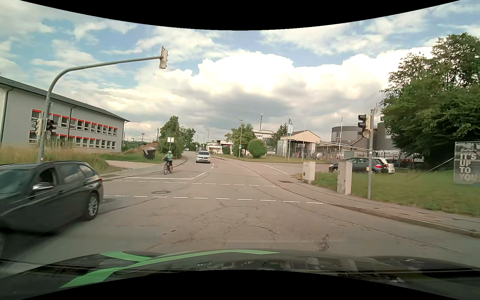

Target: Follow the waypoints while adhering to traffic rules and regulations

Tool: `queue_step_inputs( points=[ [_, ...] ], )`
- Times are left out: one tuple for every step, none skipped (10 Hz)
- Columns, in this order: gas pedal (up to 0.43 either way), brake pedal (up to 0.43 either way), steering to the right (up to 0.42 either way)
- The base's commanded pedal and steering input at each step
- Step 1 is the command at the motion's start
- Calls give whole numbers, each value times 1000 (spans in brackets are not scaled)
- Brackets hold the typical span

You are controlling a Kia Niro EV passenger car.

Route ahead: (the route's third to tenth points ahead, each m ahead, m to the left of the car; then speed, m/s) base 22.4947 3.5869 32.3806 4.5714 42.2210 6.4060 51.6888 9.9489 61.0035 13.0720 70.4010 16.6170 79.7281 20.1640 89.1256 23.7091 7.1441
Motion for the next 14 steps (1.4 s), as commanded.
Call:
queue_step_inputs(
  points=[
    [197,0,-27],
    [197,0,-27],
    [197,0,-27],
    [220,0,-26],
    [220,0,-25],
    [220,0,-25],
    [220,0,-25],
    [220,0,-25],
    [220,0,-24],
    [220,0,-24],
    [228,0,-23],
    [240,0,-22],
    [240,0,-23],
    [248,0,-22]
  ],
)
